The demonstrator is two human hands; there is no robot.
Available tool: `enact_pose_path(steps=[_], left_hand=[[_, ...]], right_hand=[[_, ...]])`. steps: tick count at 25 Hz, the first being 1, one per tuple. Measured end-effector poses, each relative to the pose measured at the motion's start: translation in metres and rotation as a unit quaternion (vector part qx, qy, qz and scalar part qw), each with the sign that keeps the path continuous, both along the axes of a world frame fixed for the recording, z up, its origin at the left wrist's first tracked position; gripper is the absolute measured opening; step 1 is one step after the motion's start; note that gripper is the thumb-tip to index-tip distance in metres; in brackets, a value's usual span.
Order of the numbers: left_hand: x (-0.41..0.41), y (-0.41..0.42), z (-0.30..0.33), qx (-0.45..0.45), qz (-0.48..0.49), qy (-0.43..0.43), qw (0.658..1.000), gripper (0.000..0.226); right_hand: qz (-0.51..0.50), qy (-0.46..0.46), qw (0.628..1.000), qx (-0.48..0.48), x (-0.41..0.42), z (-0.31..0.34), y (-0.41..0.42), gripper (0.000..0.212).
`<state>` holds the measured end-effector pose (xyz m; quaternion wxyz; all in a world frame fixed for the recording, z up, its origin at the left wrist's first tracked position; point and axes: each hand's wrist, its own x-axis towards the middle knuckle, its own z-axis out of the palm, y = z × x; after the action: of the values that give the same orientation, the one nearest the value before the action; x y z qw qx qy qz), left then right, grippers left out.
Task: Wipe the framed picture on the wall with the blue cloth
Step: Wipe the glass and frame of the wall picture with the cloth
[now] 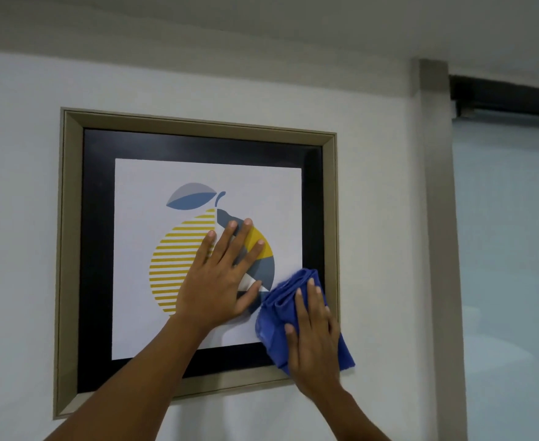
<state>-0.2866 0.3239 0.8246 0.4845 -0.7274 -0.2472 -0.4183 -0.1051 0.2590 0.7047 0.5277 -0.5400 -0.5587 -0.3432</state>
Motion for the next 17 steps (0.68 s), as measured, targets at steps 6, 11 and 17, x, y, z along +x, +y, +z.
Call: enact_pose_path(steps=[6,11,17], left_hand=[[-0.002,-0.001,0.000,-0.019,-0.016,0.004,1.000,0.070],[-0.003,-0.002,-0.001,-0.025,-0.018,0.008,1.000,0.068],[0.000,0.001,0.000,-0.034,-0.035,0.001,0.999,0.073]], right_hand=[[0.085,-0.033,0.990,0.104,0.007,0.152,0.005,0.053],[0.059,-0.037,0.985,0.157,0.010,0.258,0.012,0.050],[-0.045,-0.036,0.994,0.093,0.001,0.089,0.015,0.057]])
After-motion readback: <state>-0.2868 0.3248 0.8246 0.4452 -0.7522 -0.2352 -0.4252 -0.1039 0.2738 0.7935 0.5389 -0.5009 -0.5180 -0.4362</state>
